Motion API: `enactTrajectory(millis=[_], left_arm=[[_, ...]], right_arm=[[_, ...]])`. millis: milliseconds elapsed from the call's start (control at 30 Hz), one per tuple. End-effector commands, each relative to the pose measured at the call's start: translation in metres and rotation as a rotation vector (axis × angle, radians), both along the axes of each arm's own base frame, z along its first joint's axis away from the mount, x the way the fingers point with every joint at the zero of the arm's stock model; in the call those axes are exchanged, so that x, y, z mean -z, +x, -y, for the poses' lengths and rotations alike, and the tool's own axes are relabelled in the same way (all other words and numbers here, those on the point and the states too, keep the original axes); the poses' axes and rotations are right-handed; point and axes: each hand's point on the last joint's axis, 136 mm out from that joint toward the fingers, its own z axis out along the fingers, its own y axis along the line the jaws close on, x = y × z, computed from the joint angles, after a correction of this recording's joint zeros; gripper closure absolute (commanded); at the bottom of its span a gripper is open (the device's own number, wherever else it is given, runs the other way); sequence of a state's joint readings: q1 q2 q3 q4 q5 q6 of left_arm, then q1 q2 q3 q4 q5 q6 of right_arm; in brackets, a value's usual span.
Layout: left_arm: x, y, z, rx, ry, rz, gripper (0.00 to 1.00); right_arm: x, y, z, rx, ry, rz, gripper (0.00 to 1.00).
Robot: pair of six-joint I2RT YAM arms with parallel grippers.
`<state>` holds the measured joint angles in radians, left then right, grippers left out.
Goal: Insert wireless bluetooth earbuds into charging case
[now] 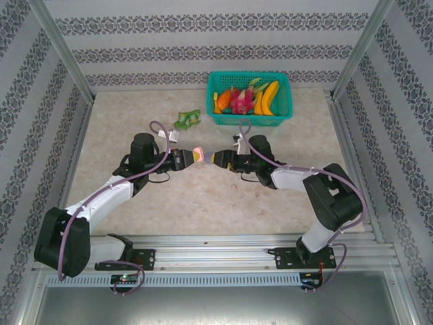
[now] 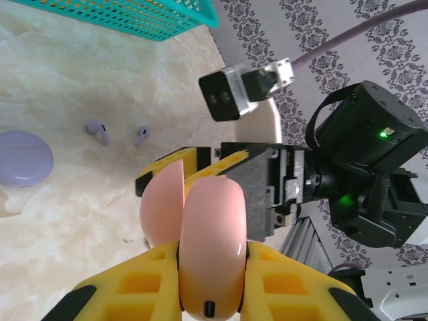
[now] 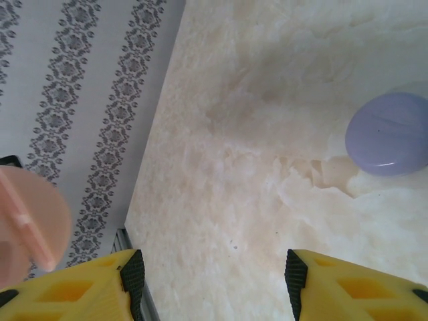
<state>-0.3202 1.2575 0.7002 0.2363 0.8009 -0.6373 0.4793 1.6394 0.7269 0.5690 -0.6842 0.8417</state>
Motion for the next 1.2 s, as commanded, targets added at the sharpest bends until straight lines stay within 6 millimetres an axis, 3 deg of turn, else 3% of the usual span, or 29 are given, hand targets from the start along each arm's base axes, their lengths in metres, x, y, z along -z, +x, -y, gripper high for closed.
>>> enactTrajectory(millis=[0, 367, 900, 1167], left_arm=[[-0.017, 0.003, 0.003, 0.018, -0.042, 0.057, 1.00], [-0.018, 0.007, 0.005, 0.016, -0.055, 0.056, 1.00], [-0.024, 0.007, 0.006, 0.021, -0.063, 0.063, 1.00], [-0.022, 0.007, 0.006, 0.022, -0.064, 0.058, 1.00]], right_arm=[[-0.035, -0.007, -0.001, -0.044, 0.065, 0.081, 0.40], [-0.067, -0.015, -0.025, -0.125, 0.110, 0.136, 0.41], [-0.050, -0.010, -0.039, -0.130, 0.091, 0.104, 0.49], [-0.054, -0.005, -0.044, -0.134, 0.099, 0.107, 0.52]])
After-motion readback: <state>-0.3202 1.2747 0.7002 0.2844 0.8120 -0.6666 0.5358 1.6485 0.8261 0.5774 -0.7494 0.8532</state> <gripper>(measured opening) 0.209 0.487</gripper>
